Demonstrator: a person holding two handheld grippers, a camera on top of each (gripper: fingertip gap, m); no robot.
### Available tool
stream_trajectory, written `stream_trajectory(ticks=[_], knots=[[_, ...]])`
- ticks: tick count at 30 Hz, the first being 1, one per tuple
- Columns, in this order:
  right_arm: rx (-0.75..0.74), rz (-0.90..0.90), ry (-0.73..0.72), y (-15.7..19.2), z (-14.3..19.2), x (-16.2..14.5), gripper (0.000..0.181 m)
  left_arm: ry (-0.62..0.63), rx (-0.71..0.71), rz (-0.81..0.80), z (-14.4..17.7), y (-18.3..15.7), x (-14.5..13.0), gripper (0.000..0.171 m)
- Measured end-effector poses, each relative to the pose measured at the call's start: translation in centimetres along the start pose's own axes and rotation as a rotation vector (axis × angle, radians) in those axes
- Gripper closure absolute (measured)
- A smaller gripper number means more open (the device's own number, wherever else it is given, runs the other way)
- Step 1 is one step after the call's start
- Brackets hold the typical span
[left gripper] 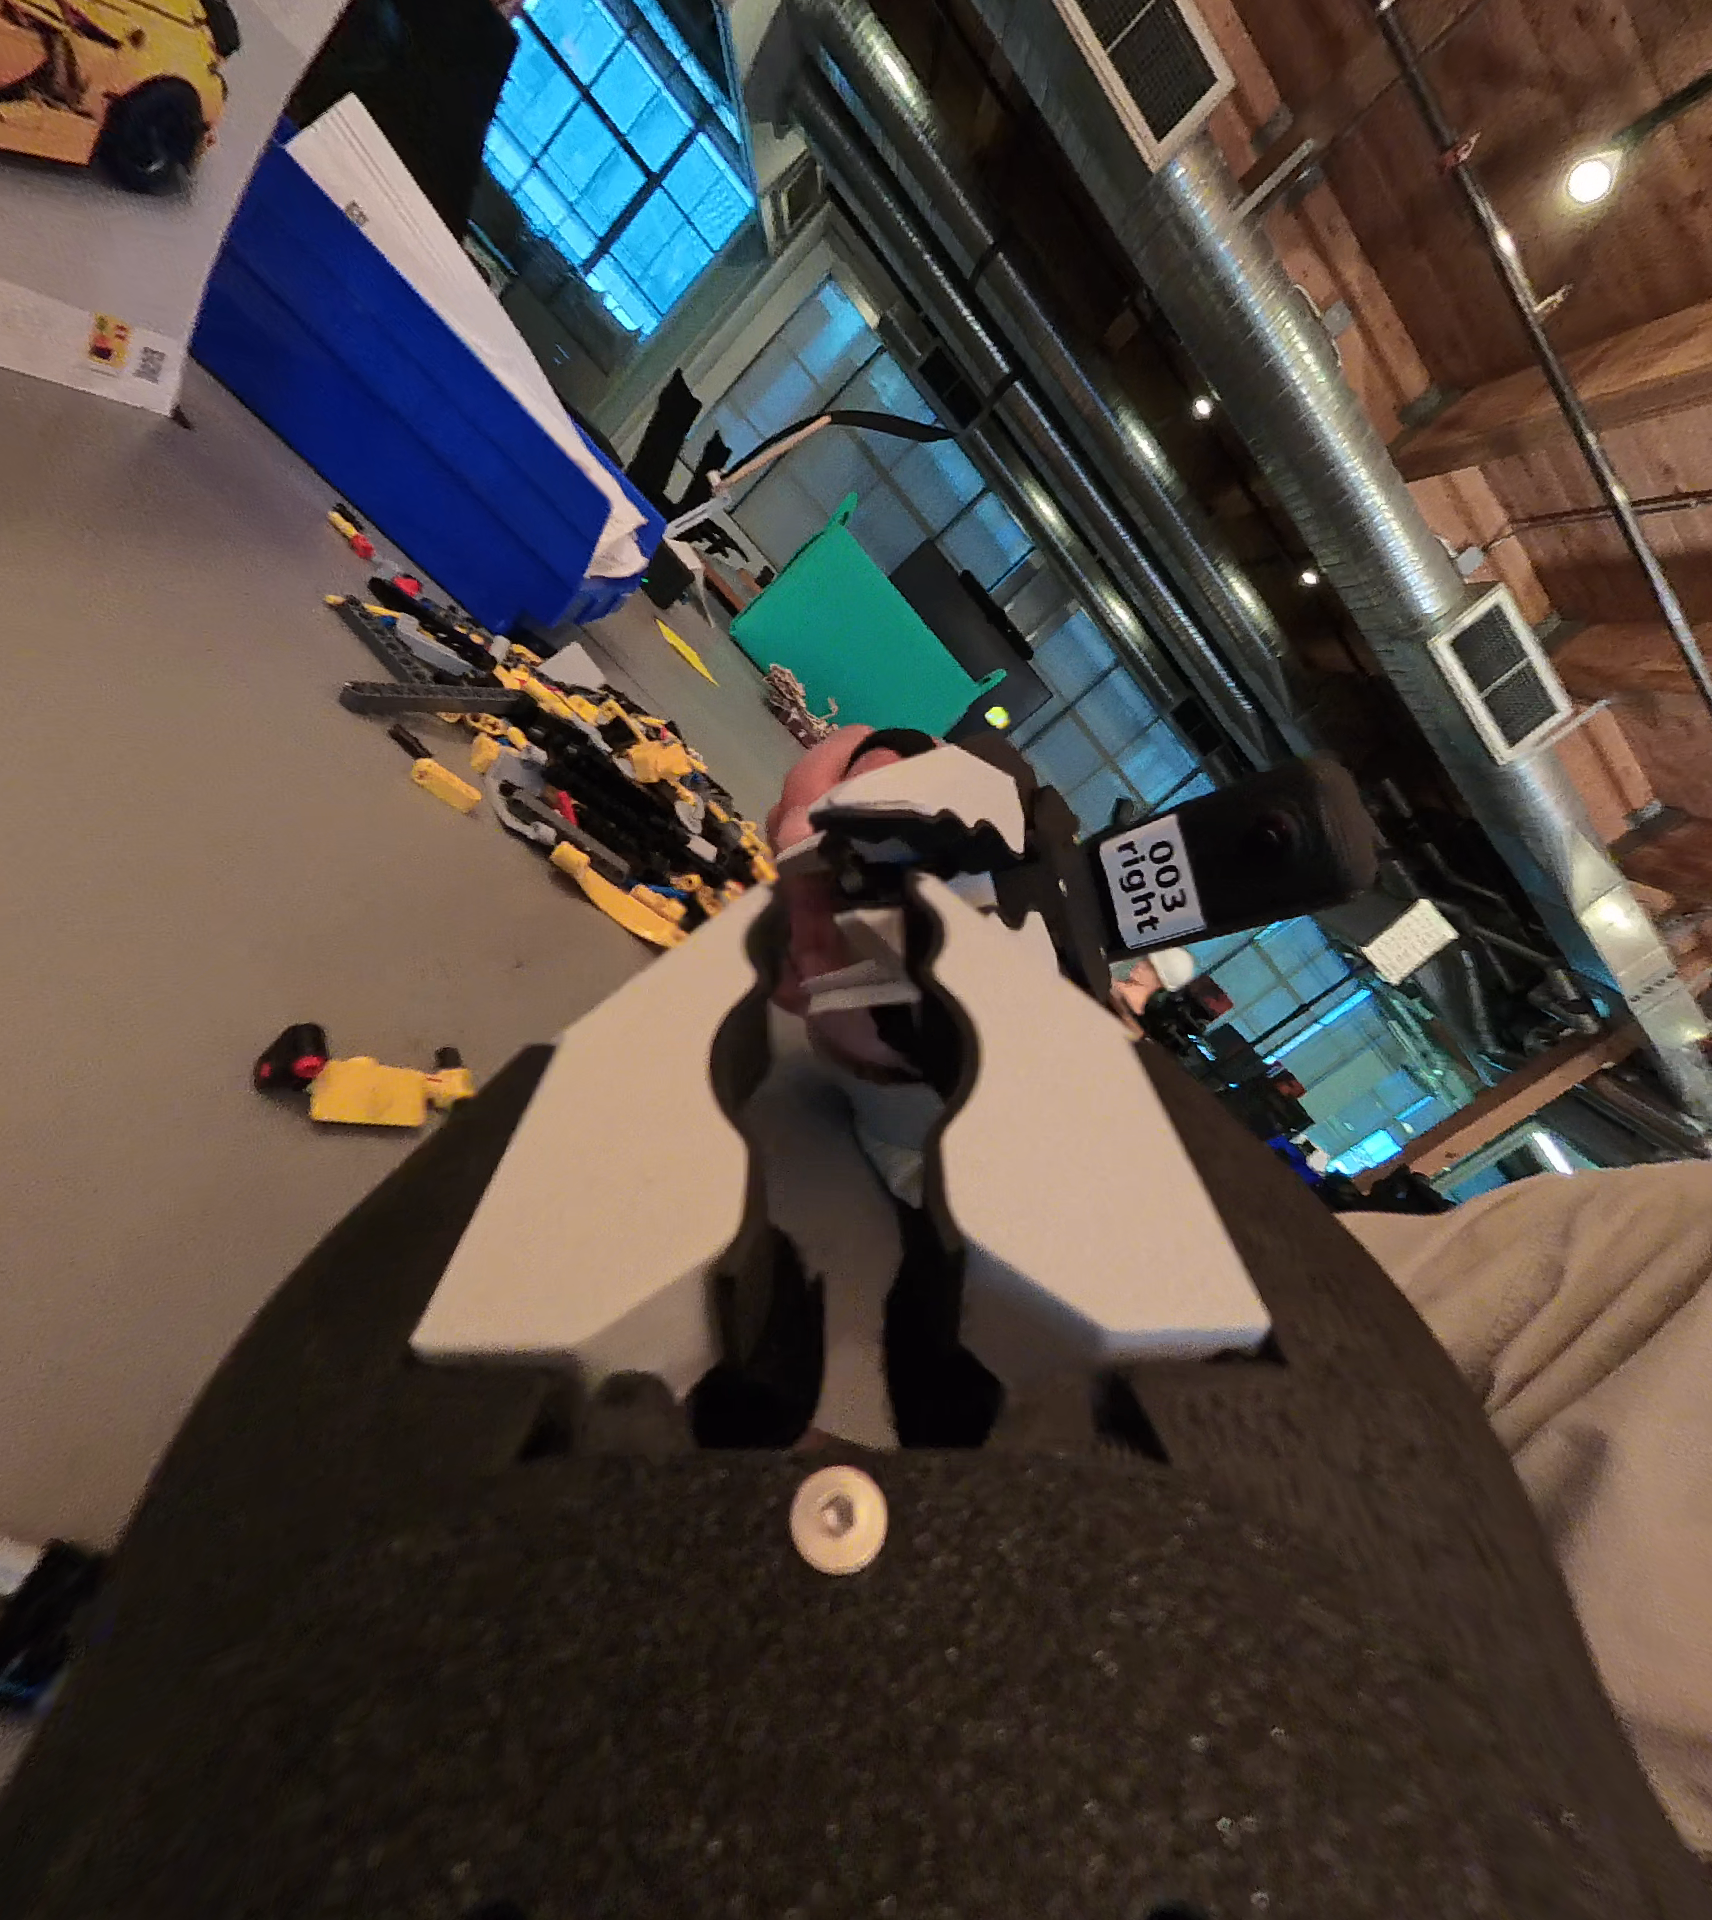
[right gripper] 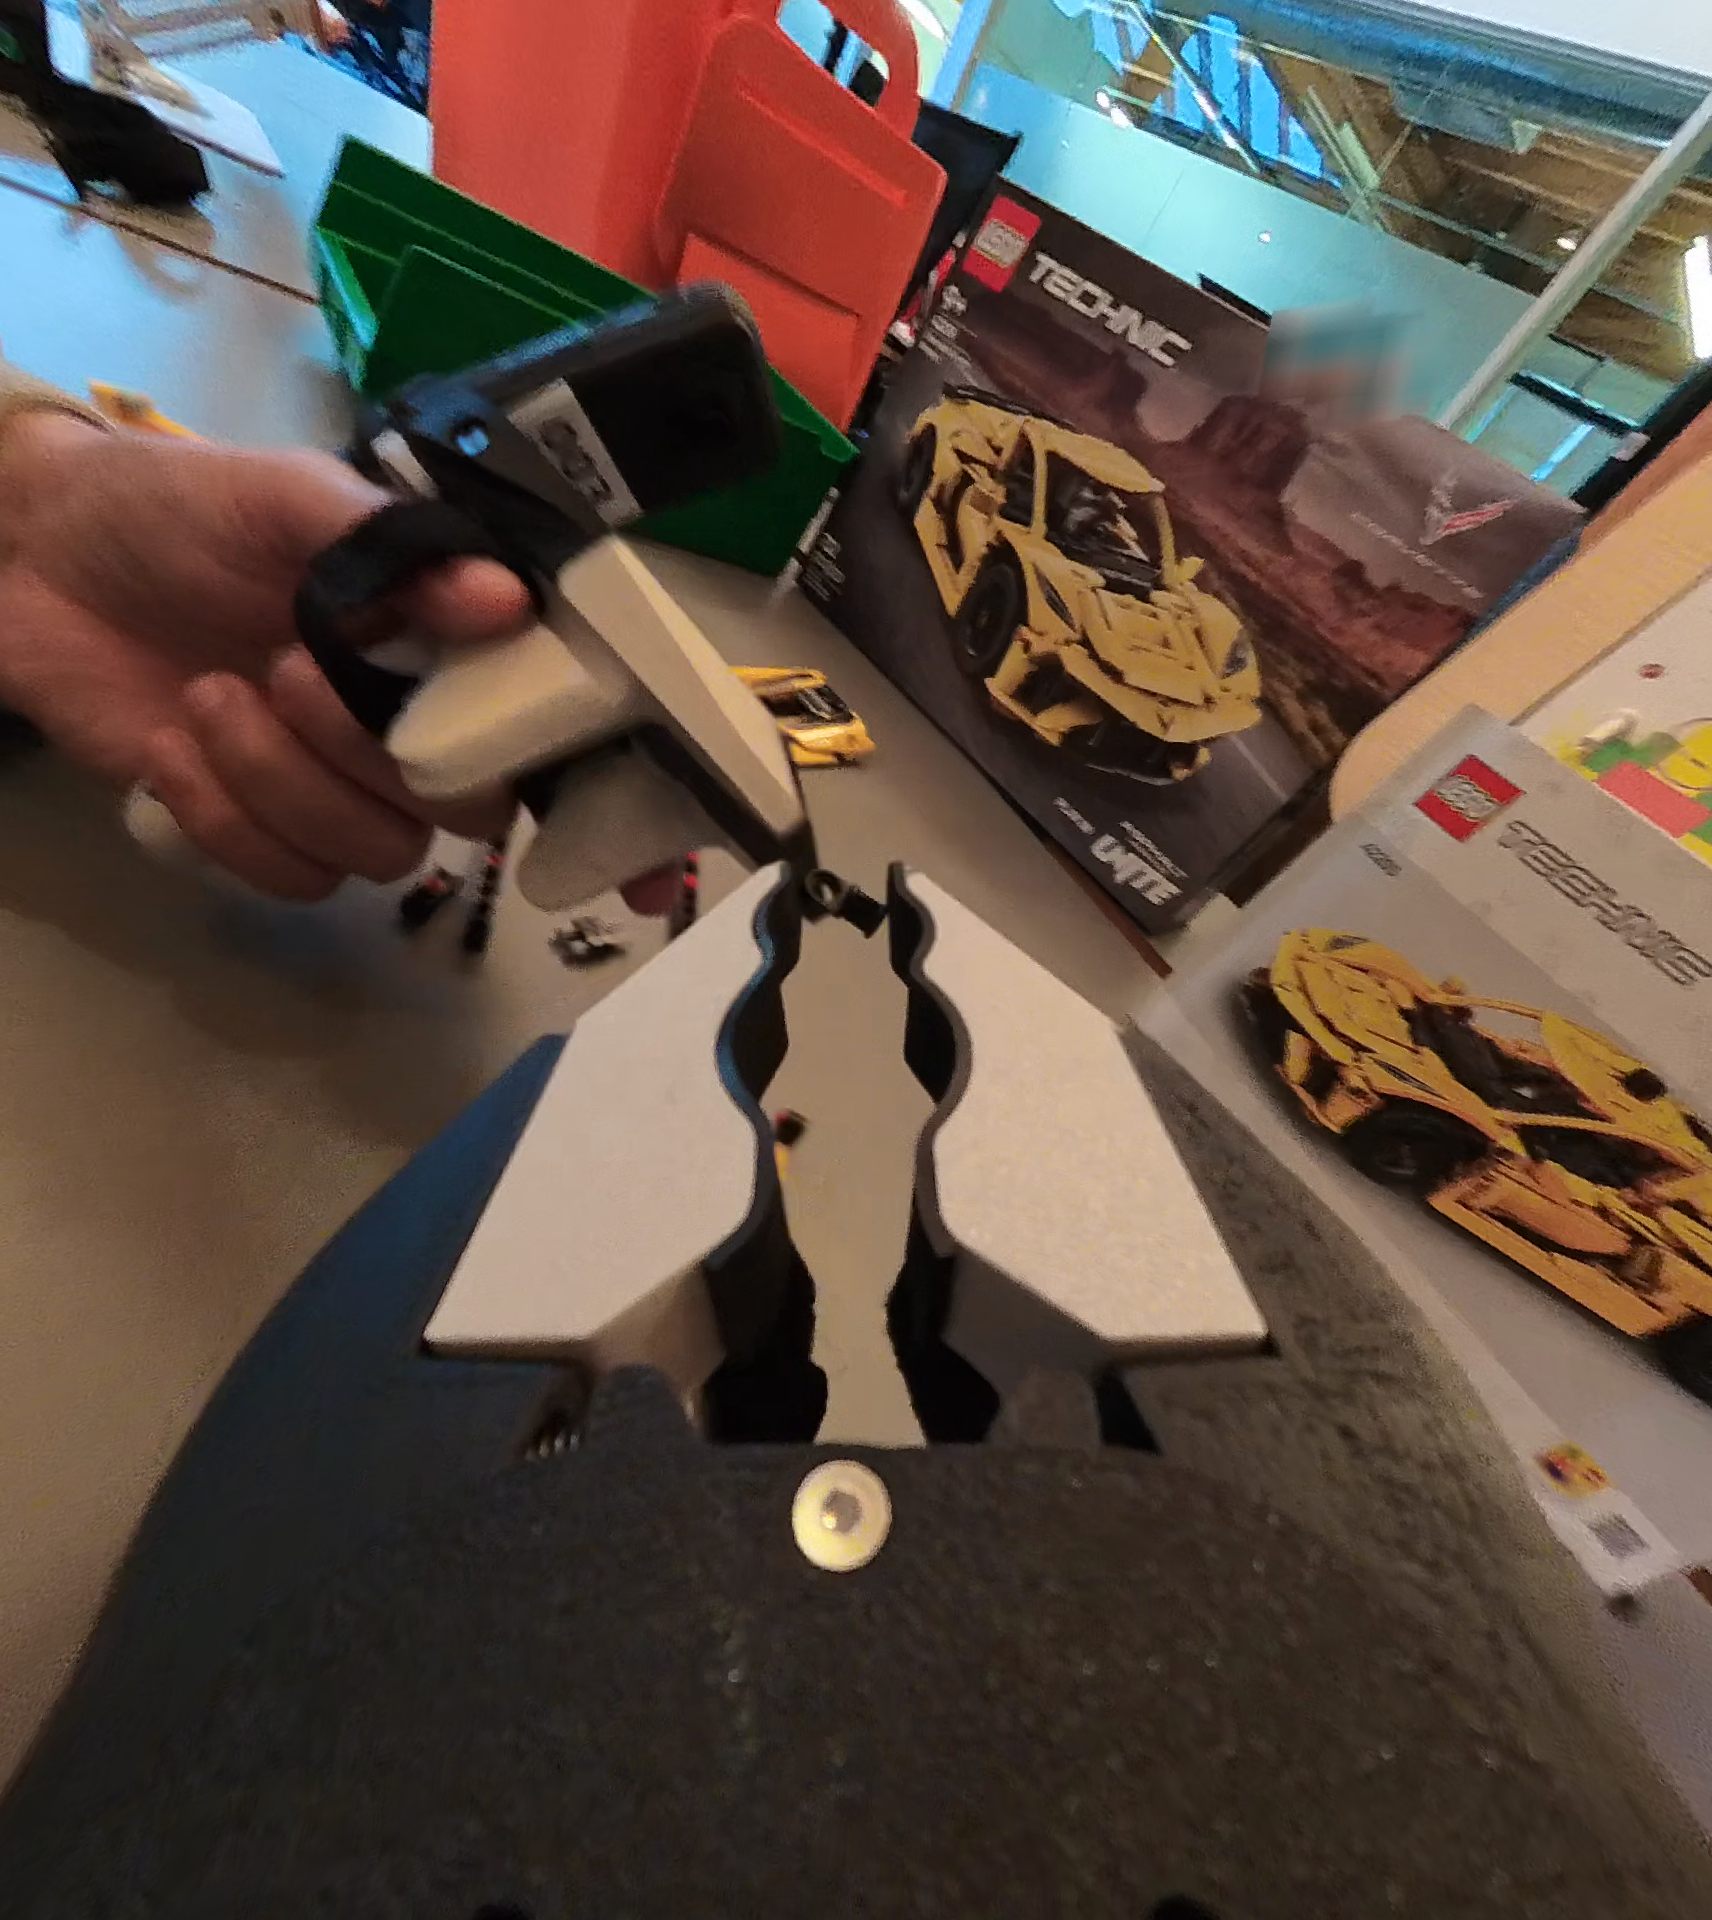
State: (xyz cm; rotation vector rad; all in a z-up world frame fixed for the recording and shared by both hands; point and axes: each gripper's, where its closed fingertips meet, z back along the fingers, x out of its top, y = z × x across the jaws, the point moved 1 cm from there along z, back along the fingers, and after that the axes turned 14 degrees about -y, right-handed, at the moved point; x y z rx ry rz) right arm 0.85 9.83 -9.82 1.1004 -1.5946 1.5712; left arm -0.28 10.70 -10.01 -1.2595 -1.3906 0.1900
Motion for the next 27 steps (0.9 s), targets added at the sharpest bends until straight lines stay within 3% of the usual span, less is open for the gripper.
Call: stream_trajectory(ticks=[2, 4, 7, 9, 10, 11, 13, 17, 19, 21, 24, 27], knots=[[-0.093, 0.039, 0.074, -2.8, 1.5, -1.2, 0.165, -0.007, 0.044, -0.048, 0.4, 0.6, 0.7, 0.142], [-0.306, 0.098, 0.232, -8.1, 5.1, -3.5, 0.165, 0.039, 0.112, -0.133, 0.9, 1.6, 0.4, 0.142], [-0.72, -0.022, 0.512, -15.8, 14.2, -8.2, 0.165, 0.343, 0.216, -0.386, 2.1, 3.5, -3.2, 0.142], [-0.911, -0.242, 0.68, -17.0, 19.9, -11.5, 0.165, 0.535, 0.31, -0.712, 3.4, 5.3, -4.4, 0.144], [-0.946, -0.301, 0.663, -17.2, 21.1, -11.8, 0.165, 0.593, 0.322, -0.846, 3.8, 5.7, -4.8, 0.144], [-1.005, -0.325, 0.641, -17.7, 22.2, -11.7, 0.165, 0.643, 0.297, -0.903, 4.0, 5.4, -5.5, 0.144], [-1.043, -0.385, 0.672, -17.6, 23.2, -12.5, 0.165, 0.702, 0.242, -0.87, 4.0, 4.9, -7.3, 0.144], [-0.999, -0.452, 0.751, -16.4, 22.8, -14.2, 0.159, 0.79, 0.219, -0.861, 4.3, 5.2, -9.4, 0.144], [-0.978, -0.411, 0.7, -16.7, 21.9, -13.4, 0.155, 0.786, 0.217, -0.877, 4.1, 5.3, -9.6, 0.152], [-0.867, -0.352, 0.562, -16.7, 19.0, -11.6, 0.147, 0.78, 0.218, -0.902, 3.8, 5.4, -9.7, 0.16], [-0.511, -0.345, 0.294, -13.3, 11.8, -7.6, 0.153, 0.776, 0.223, -1.001, 3.4, 5.7, -9.5, 0.164], [-0.022, -0.525, 0.114, -5.2, 6.4, -4.1, 0.152, 0.72, 0.197, -1.293, 2.7, 5.5, -8.0, 0.165]])
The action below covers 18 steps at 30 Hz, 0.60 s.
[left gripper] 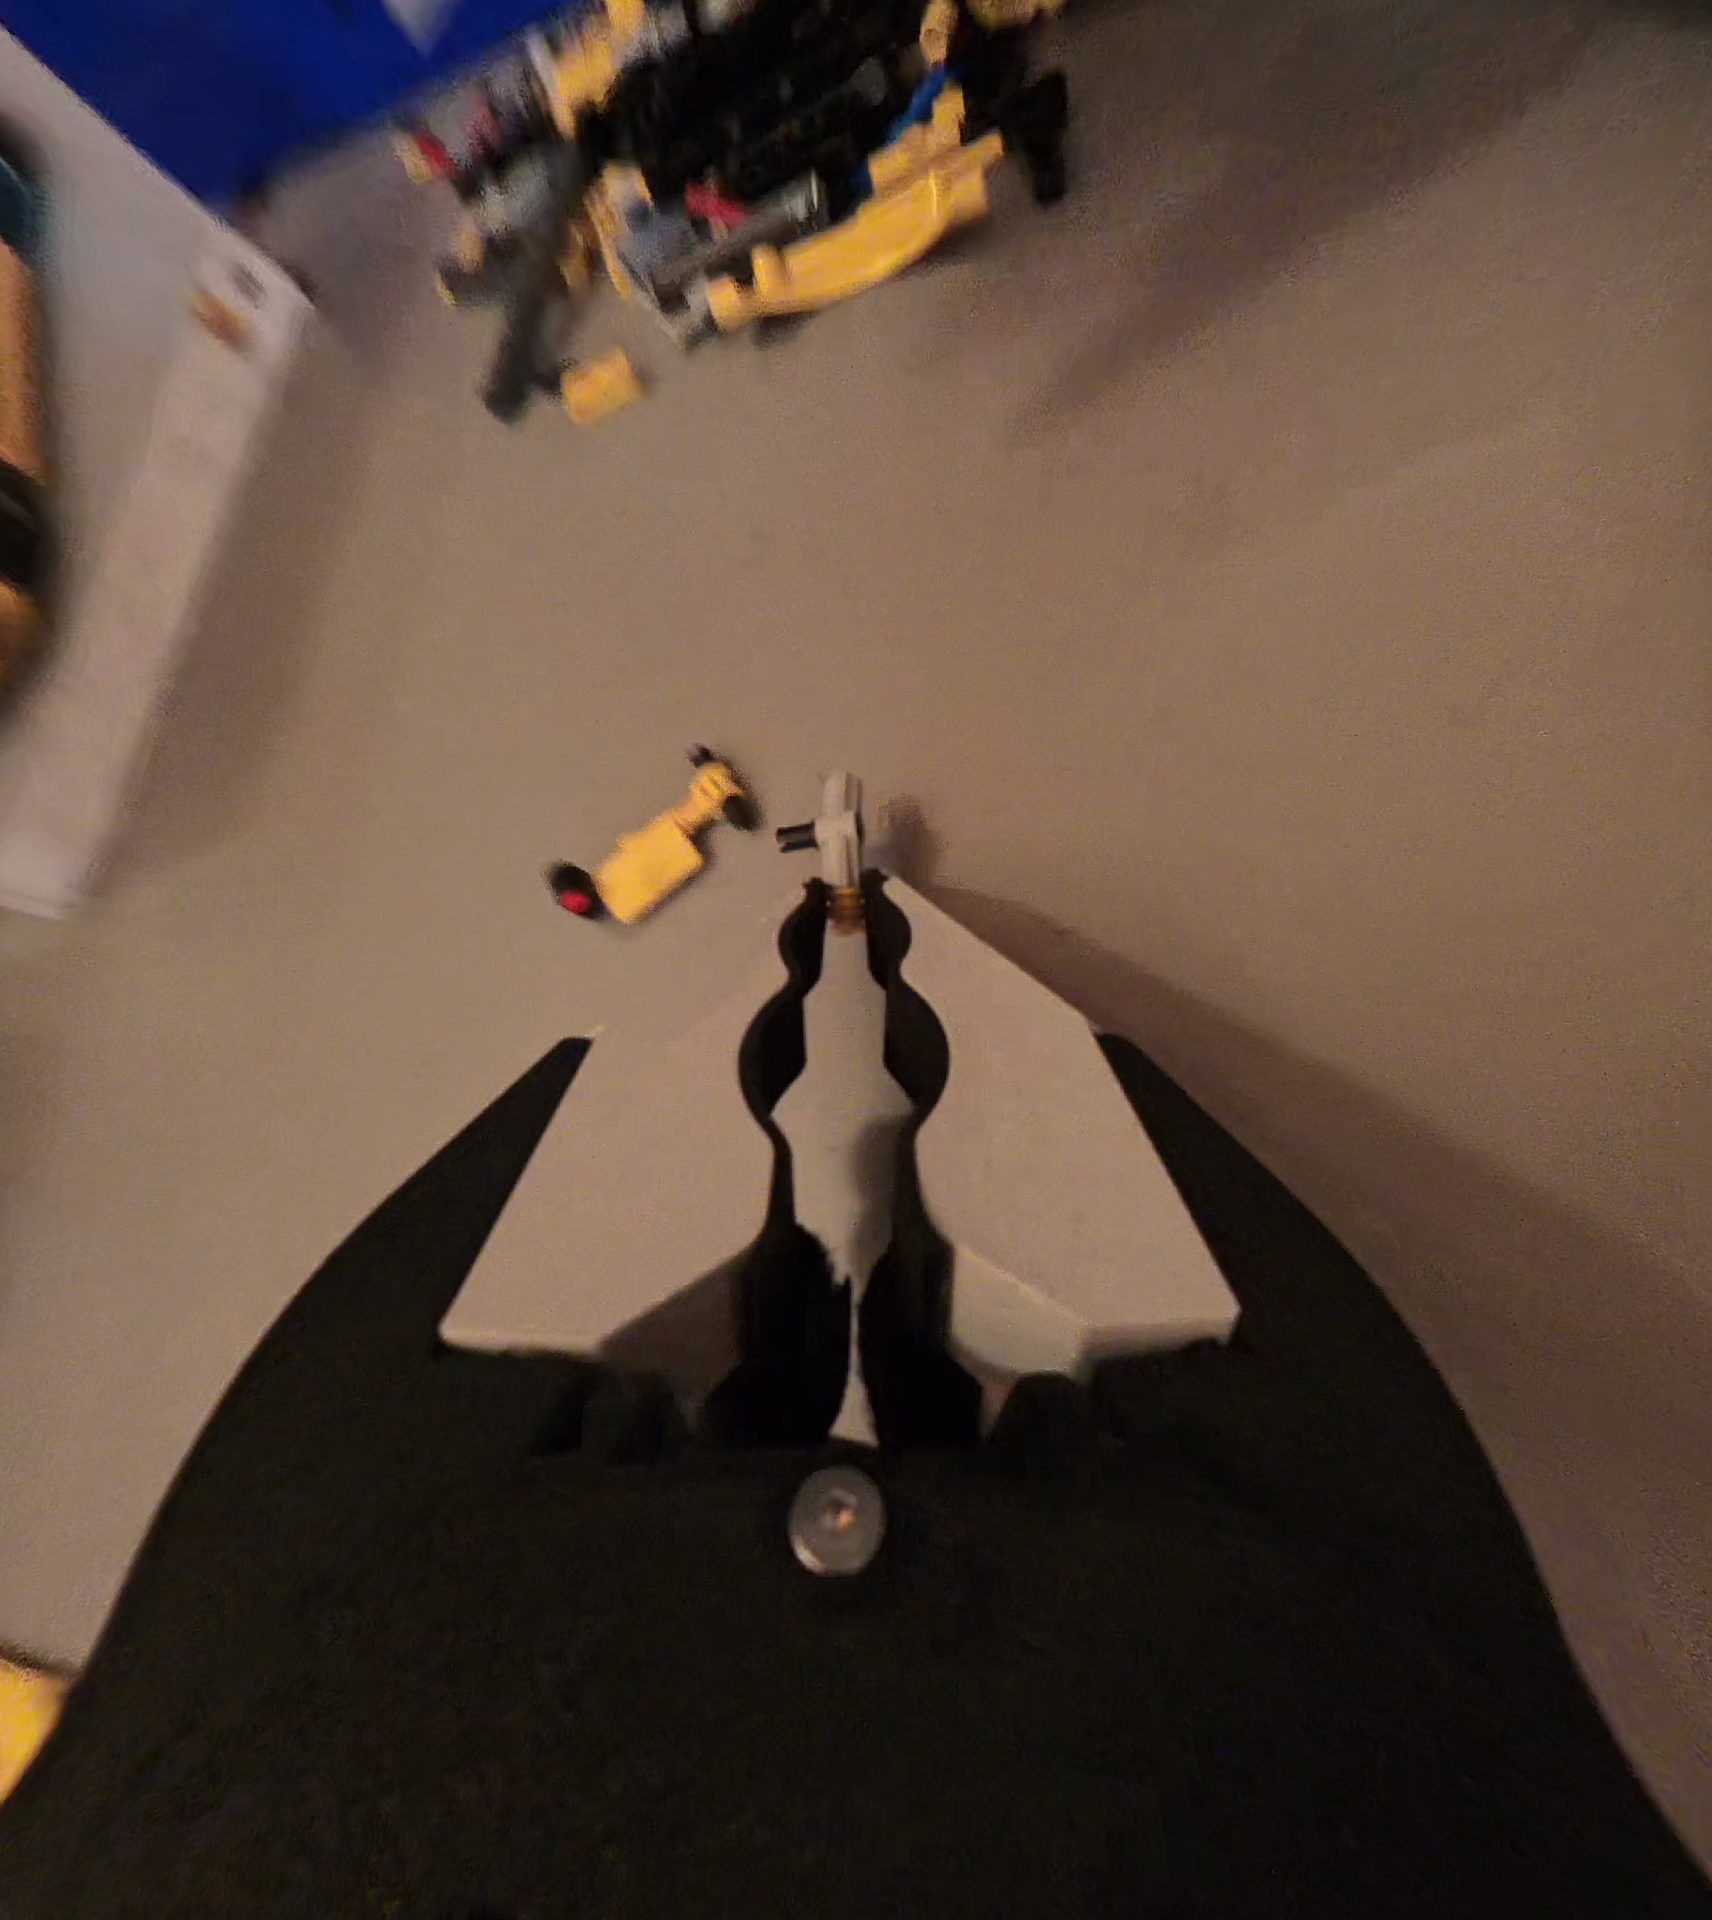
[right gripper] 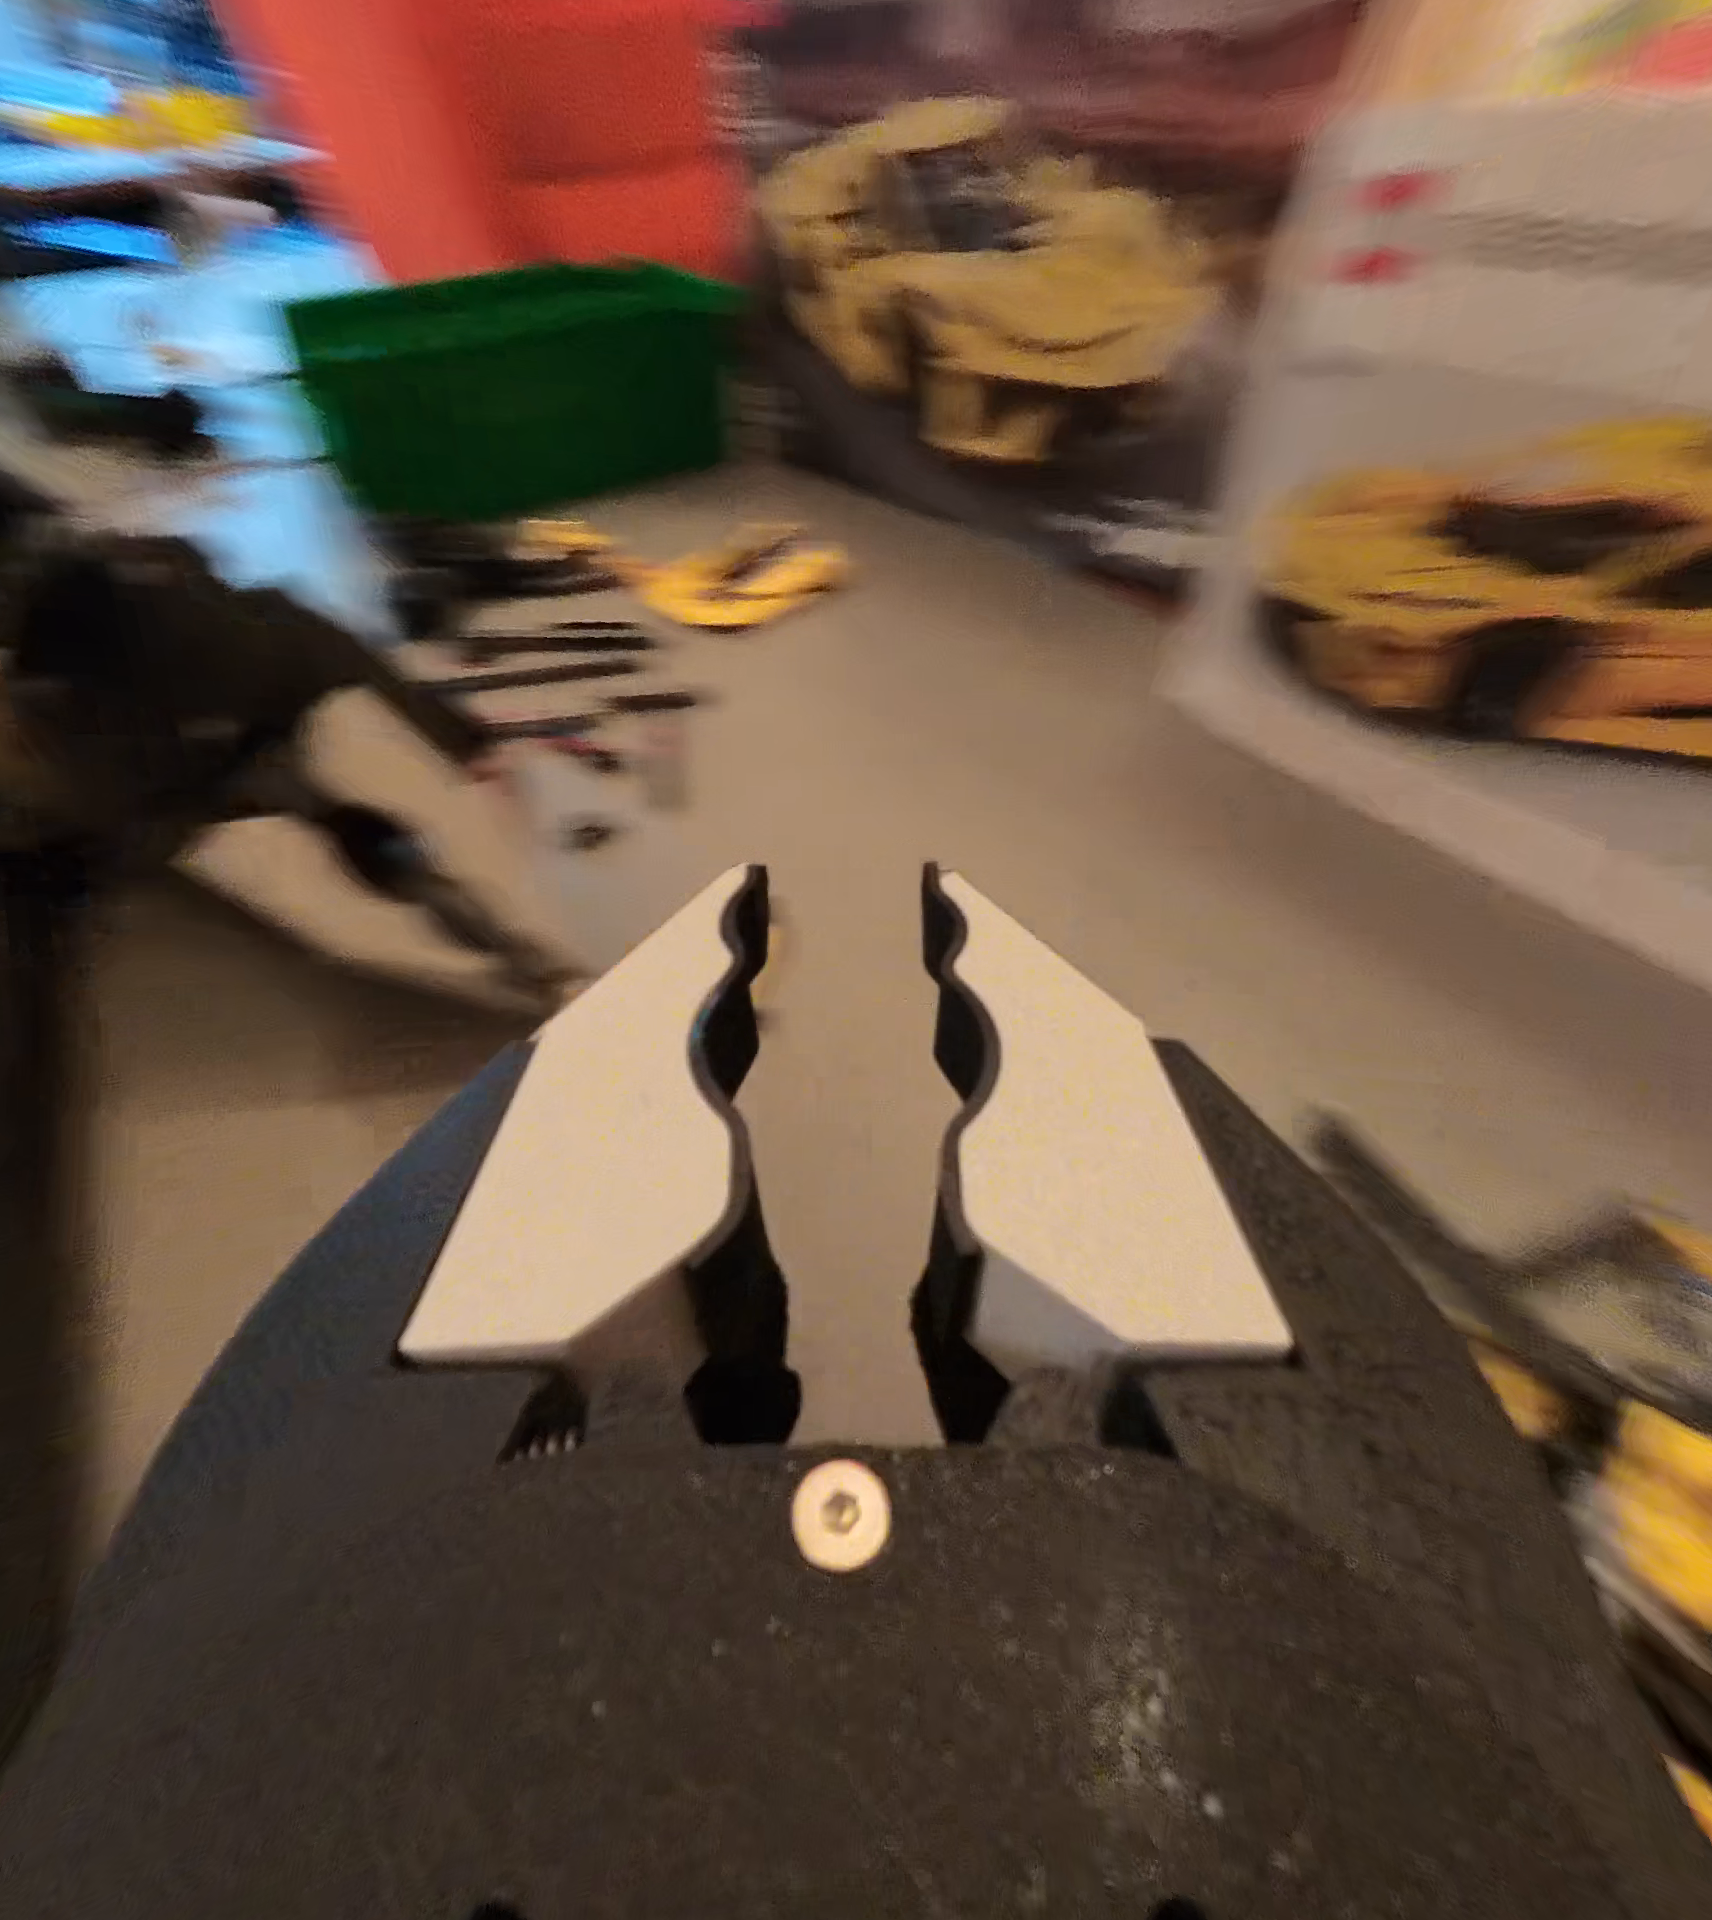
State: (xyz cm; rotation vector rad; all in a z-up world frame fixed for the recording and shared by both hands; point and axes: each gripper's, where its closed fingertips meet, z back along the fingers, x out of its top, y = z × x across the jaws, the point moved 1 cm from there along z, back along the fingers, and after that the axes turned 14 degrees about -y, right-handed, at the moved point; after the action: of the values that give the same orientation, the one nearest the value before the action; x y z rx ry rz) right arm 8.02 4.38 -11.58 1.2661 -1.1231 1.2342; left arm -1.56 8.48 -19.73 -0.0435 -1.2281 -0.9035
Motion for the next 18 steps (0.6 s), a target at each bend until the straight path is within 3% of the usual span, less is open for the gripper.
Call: stream_trajectory(ticks=[2, 4, 10, 18], knots=[[0.134, -0.127, 0.057, 2.8, -1.3, -1.2, 0.154, -0.103, 0.067, -0.222, 0.6, 0.6, 1.9, 0.165], [0.231, -0.236, 0.096, 4.7, -2.1, -2.1, 0.161, -0.159, 0.11, -0.337, 1.0, 0.7, 3.3, 0.165], [0.434, -0.398, 0.175, 8.4, -3.1, -3.4, 0.161, -0.168, 0.163, -0.411, 1.3, 1.2, 4.0, 0.165], [0.443, -0.459, 0.151, 8.3, -3.2, -3.1, 0.175, -0.167, 0.196, -0.519, 1.6, 1.3, 4.4, 0.165]])
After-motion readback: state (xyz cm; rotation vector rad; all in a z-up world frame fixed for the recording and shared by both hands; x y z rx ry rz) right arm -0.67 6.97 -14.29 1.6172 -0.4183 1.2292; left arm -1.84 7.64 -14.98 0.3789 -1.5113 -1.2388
